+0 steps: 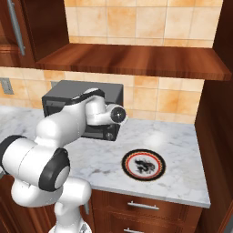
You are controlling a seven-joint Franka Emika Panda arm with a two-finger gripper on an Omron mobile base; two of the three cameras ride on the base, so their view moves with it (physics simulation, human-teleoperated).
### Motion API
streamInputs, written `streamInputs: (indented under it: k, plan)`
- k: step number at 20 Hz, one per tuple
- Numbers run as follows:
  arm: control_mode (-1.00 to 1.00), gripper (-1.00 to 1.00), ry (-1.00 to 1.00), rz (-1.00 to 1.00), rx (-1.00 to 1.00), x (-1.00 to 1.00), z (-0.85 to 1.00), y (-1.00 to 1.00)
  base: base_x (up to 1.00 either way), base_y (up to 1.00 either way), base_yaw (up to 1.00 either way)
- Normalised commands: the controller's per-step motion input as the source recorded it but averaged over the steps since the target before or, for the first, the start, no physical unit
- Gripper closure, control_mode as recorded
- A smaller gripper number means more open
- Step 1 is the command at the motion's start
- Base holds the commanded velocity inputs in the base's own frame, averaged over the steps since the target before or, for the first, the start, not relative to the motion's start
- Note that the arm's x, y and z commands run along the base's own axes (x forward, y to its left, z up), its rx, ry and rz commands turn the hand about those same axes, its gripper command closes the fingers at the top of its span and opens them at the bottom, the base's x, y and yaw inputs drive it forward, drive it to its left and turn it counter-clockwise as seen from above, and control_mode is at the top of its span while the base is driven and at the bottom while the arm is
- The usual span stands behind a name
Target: Pull the toaster oven rack outwards. Pick up the baguette from the plate and place it on the toaster oven rack. Close the toaster oven door fully and set the temperature to the lowest setting.
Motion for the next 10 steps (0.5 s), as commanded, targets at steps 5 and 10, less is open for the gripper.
streamInputs:
  k: [5,10]
  plan:
    - [-1.00,1.00,-0.29,0.28,-0.56,0.00,-0.61,0.00,0.00,0.00,0.00]
    - [-1.00,1.00,-0.29,0.37,-0.61,0.00,-0.72,0.04,0.00,0.00,0.00]
